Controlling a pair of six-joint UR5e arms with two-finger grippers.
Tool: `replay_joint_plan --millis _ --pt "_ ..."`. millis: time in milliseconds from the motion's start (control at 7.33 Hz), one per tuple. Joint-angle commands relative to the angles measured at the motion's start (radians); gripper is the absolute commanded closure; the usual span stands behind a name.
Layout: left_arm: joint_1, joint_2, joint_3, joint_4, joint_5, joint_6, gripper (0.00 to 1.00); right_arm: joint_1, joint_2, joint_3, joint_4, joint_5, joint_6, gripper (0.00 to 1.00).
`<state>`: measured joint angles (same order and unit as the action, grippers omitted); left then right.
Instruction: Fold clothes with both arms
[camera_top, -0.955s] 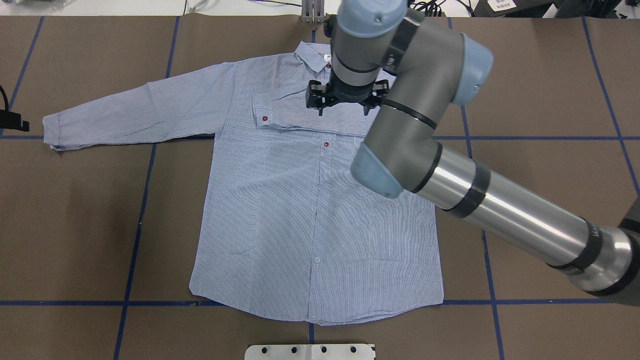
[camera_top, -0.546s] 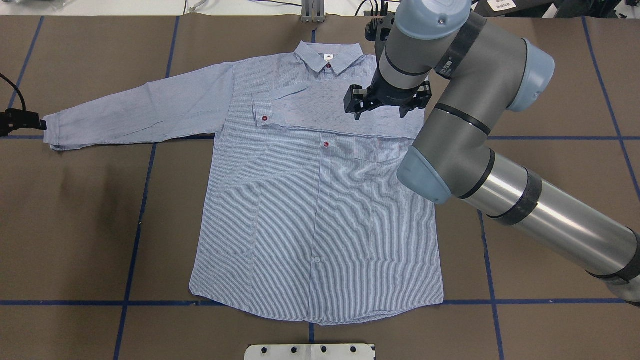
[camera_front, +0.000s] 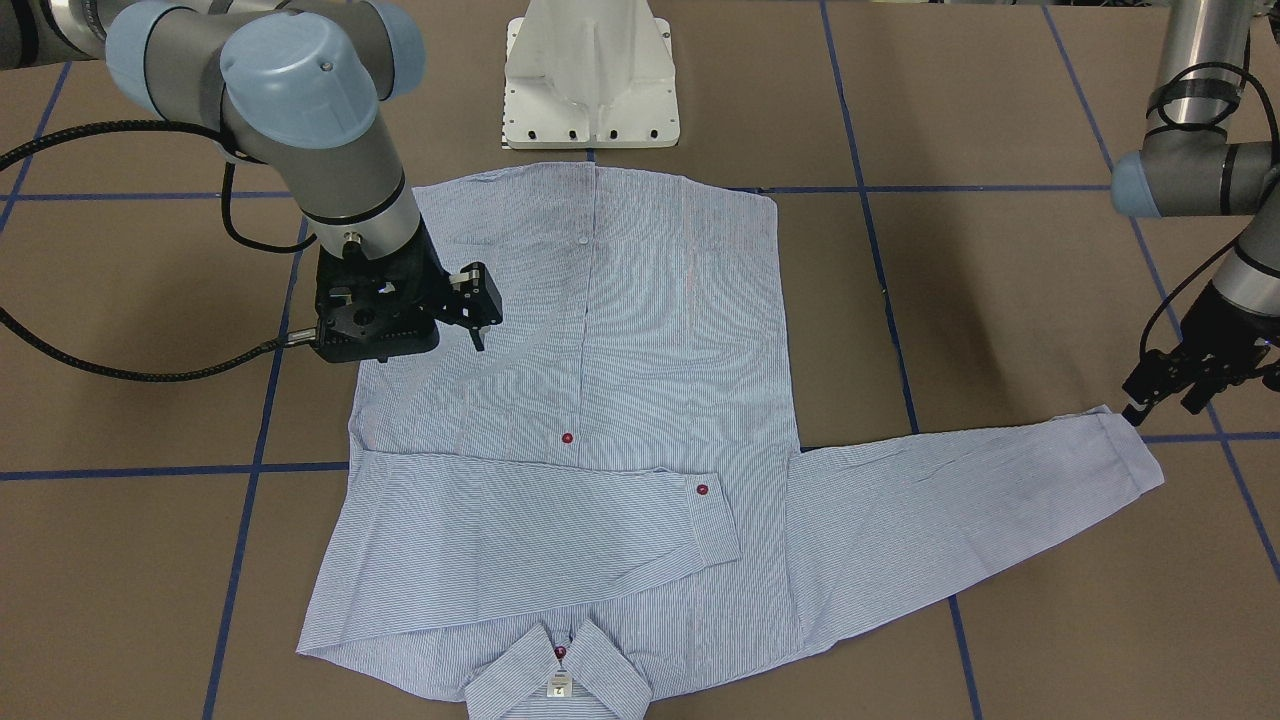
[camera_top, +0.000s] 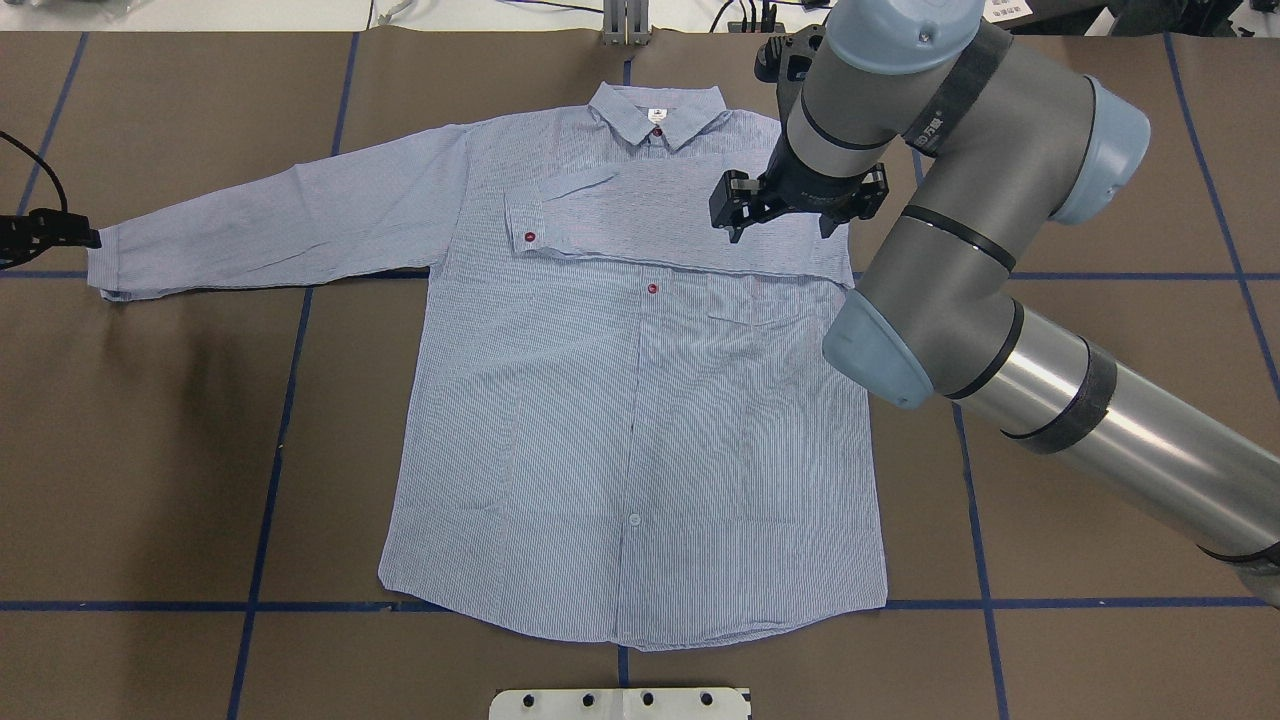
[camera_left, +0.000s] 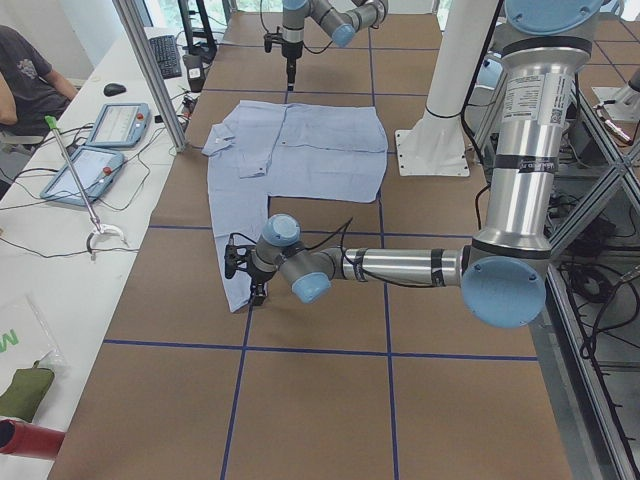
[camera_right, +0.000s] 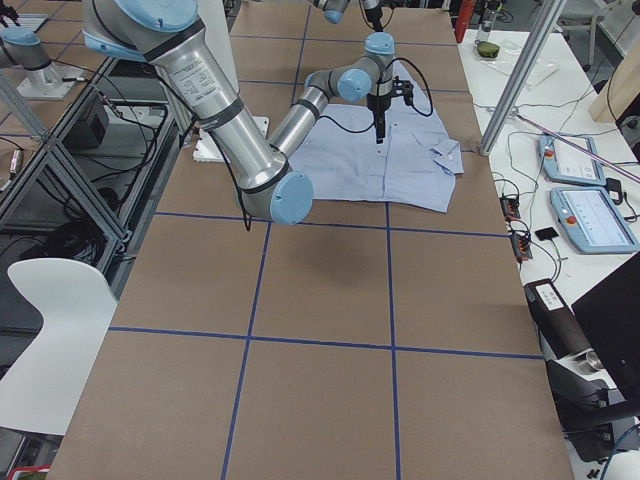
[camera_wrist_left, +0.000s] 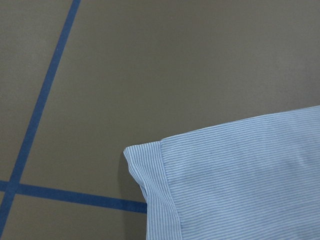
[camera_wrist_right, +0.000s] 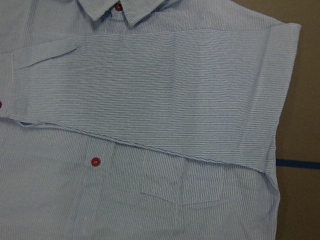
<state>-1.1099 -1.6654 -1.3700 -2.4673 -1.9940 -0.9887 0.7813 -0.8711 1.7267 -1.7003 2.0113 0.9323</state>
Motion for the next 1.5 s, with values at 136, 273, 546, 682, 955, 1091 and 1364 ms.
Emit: replay_joint_plan --millis 136,273,546,682,955,1091,1364 --pt "0.010 -0.063 0.142 -0.094 0.015 -0.001 0.23 0.000 -0.002 0.002 0.002 0.001 -0.001 0.00" --pt "0.010 -0.065 0.161 -0.097 0.015 -0.001 0.30 0.000 -0.002 0.002 0.002 0.001 -0.001 0.00" --pt "0.021 -0.065 0.163 -0.098 0.014 -0.002 0.45 -0.002 -0.002 0.002 0.002 0.000 -0.001 0.00" --pt "0.027 -0.065 0.163 -0.098 0.014 -0.007 0.48 -0.002 -0.003 0.002 0.002 0.000 -0.001 0.00" --pt "0.056 -0.063 0.164 -0.098 0.014 -0.040 0.56 -0.002 -0.002 0.001 0.002 0.000 -0.001 0.00" --pt "0.055 -0.063 0.166 -0.098 0.012 -0.041 0.63 -0.002 -0.002 0.002 0.002 0.000 -0.001 0.00" --pt "0.055 -0.059 0.157 -0.098 0.006 -0.036 0.65 -0.002 0.000 0.002 0.002 0.000 -0.001 0.00"
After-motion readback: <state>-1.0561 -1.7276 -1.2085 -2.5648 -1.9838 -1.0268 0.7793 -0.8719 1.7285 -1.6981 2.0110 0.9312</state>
